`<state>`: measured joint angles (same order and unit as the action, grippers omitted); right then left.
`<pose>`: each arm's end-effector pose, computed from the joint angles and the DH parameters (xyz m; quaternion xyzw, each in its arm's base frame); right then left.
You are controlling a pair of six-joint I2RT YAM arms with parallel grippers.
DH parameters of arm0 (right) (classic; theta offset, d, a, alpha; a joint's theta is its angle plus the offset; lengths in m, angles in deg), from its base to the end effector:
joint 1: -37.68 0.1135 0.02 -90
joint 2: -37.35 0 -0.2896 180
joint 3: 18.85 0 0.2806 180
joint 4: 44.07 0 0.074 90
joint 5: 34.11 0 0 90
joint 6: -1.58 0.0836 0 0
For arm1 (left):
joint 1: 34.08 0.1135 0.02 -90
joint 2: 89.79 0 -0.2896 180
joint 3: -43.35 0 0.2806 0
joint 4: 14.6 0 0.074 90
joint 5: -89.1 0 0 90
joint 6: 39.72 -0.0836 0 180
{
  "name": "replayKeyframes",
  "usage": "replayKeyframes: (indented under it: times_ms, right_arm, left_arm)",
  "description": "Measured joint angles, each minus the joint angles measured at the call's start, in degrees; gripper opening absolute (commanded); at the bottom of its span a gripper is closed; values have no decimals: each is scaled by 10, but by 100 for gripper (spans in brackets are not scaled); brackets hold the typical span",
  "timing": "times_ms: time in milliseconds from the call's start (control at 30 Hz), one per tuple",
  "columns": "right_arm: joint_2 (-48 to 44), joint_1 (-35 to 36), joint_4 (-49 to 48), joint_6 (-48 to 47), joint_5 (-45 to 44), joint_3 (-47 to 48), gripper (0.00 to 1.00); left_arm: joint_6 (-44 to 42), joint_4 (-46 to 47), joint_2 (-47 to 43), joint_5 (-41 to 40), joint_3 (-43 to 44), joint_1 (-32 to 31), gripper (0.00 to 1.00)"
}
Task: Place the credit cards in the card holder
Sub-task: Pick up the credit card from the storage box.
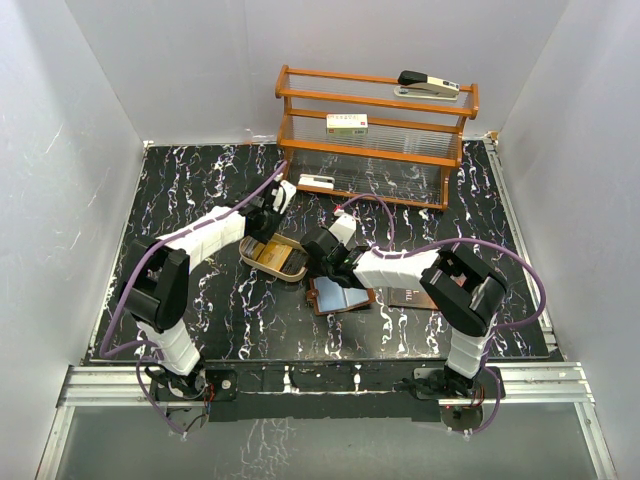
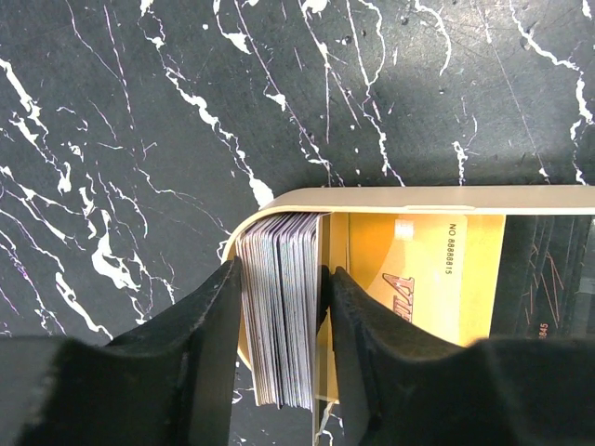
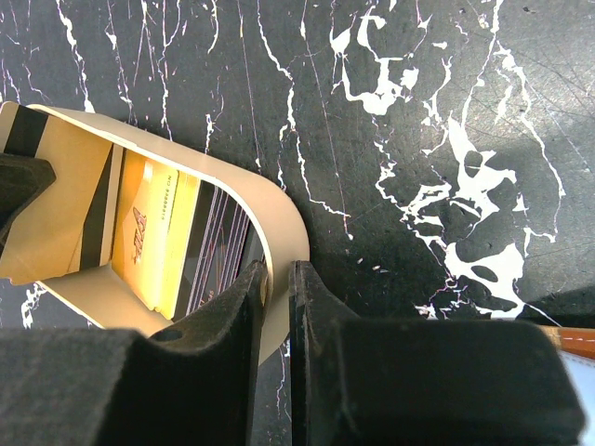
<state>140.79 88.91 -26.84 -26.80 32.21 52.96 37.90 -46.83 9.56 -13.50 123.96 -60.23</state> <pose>0.2925 0.3106 0.1346 0.1548 0.9060 0.1803 0.3502 0.3947 -0.1735 0.1882 0.2745 0.8965 0.0629 0.3420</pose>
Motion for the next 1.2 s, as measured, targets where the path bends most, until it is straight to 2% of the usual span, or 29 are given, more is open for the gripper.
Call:
replayKeyframes:
  times_ms: [100, 300, 400, 433, 500, 533, 633, 733, 900, 1000, 1133, 1200]
  right_arm:
    - [0, 0, 0, 0, 0, 0, 10]
    - [0, 0, 0, 0, 0, 0, 10]
    - [1, 0, 3, 0, 0, 2, 10]
    - [2, 0, 7, 0, 0, 5, 10]
    - [3, 0, 14, 0, 0, 10, 10]
    - [4, 0, 17, 0, 0, 12, 10]
    - [5, 0, 26, 0, 0, 17, 10]
    - [5, 0, 26, 0, 0, 17, 10]
    - [5, 0, 26, 0, 0, 17, 10]
    - [5, 0, 26, 0, 0, 17, 10]
    - [5, 0, 26, 0, 0, 17, 10]
    - [5, 0, 26, 0, 0, 17, 10]
  left_arm:
    - [1, 1, 0, -2, 0, -3, 22]
    - [3, 0, 0, -3, 0, -3, 1]
    - [5, -7, 0, -3, 5, -5, 0]
    - [6, -11, 0, -3, 8, -6, 4]
    - [7, -20, 0, -4, 14, -9, 24]
    - [8, -23, 0, -5, 16, -10, 27]
    - [9, -32, 0, -6, 23, -13, 27]
    - [9, -35, 0, -10, 23, -15, 35]
    - [9, -38, 0, -14, 23, -16, 38]
    - [9, -39, 0, -16, 23, -17, 45]
    - [7, -39, 0, -28, 23, -17, 45]
    - [6, -39, 0, -30, 23, -17, 41]
